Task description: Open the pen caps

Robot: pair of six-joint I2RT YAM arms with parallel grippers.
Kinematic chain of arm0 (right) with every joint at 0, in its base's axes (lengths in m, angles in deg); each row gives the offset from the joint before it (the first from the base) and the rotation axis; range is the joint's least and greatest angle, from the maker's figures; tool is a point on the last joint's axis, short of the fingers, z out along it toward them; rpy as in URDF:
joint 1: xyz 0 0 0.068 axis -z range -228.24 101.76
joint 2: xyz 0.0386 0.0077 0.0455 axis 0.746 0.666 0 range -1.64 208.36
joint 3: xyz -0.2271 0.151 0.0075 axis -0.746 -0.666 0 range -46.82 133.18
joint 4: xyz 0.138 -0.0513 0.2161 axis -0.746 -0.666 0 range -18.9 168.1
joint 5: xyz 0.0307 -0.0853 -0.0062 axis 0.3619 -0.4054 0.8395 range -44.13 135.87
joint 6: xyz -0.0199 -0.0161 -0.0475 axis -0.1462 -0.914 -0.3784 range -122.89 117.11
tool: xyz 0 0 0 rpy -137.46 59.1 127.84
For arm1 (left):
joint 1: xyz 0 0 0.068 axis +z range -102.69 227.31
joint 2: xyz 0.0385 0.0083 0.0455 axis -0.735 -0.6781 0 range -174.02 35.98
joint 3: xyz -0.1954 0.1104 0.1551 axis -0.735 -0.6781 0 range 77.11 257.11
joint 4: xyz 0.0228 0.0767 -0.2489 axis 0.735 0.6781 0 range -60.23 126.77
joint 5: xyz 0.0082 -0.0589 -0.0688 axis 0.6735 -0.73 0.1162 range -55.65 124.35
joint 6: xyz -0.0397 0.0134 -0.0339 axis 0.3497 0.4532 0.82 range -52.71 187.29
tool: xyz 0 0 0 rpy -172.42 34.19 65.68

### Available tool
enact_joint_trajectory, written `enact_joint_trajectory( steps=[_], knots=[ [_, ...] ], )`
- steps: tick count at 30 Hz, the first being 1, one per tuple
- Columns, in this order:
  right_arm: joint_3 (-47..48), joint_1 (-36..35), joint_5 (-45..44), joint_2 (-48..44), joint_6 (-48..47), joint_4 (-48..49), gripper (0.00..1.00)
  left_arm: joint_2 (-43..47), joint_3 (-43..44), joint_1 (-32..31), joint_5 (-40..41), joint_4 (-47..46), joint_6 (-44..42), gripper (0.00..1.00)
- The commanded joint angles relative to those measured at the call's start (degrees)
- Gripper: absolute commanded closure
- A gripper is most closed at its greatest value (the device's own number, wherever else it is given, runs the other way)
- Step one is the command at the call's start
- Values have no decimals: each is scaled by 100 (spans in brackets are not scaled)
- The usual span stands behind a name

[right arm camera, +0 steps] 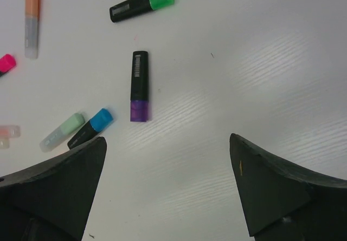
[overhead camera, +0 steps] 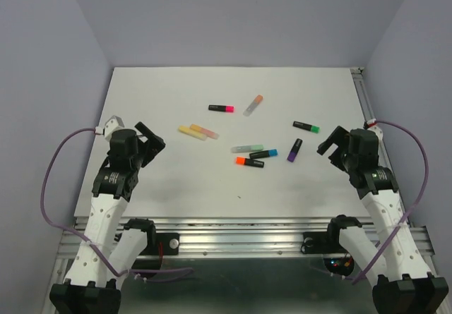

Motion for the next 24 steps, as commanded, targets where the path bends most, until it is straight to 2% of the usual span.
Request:
enact_joint_trajectory(
  steps=[1, 6, 8, 11, 14, 19, 24],
  knots=[
    [-1, 35, -337, -145, -117, 305, 0, -266, -35, -4, -67, -199, 318, 1],
    [-27, 26, -242, -49, 76, 269, 0, -1064, 105, -118, -401, -576, 669, 1],
    [-71, 26, -66, 12, 15, 365, 0, -1390, 272, -373, -209, -595, 801, 1],
    [-124, 35, -233, 267, 120, 392, 0, -2276, 606, -855, 46, -612, 1082, 1],
    [-106, 35, -373, 408, 181, 331, 0, -2788, 931, -1120, 223, -560, 1424, 1],
    [-62, 35, -129, 549, 59, 296, 0, -3666, 1247, -1182, 319, -691, 1830, 1],
    [-115, 35, 22, 540, -3, 427, 0, -4378, 1652, -1200, 451, -613, 1857, 1]
  ],
)
